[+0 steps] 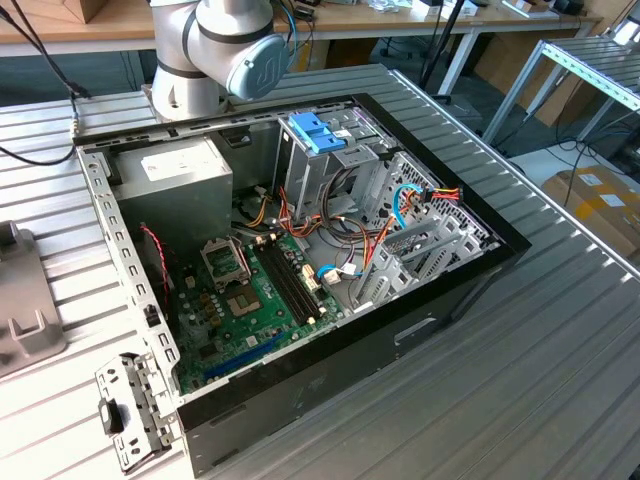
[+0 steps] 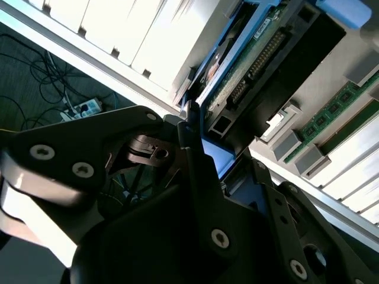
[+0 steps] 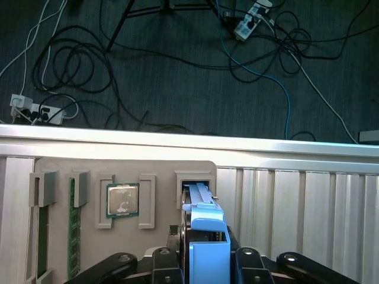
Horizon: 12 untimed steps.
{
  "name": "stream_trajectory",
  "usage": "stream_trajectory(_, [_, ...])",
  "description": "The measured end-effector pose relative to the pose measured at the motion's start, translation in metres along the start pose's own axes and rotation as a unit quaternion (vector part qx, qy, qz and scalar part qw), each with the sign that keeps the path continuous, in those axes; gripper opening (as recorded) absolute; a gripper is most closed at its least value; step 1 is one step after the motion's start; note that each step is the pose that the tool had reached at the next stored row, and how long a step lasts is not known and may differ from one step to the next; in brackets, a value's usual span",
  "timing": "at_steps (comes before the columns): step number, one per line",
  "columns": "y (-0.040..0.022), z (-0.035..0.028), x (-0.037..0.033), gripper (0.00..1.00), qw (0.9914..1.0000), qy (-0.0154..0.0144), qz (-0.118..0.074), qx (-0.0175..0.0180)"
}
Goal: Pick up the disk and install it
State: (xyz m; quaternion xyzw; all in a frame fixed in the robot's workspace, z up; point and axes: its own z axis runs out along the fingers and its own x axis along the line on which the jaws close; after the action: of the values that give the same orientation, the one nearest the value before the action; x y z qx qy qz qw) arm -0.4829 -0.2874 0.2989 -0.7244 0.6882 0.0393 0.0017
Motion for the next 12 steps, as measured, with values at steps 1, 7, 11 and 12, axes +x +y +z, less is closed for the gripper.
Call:
stream_trajectory(1, [0.0000,-0.0002,0.0000,0.37,1.00000,0.0000,0.000,0.0000])
stream_trajectory(7, [0.0002,-0.0038,-0.0004,0.37,1.00000,0.0000,0.000,-0.0001])
stream_trajectory(11, [0.0004,-0.0081,-0.0011,0.37,1.00000,0.0000,0.000,0.0000])
stream_trajectory(12, [0.0005,-0.0092,-0.0014,0.37,1.00000,0.0000,0.000,0.0000])
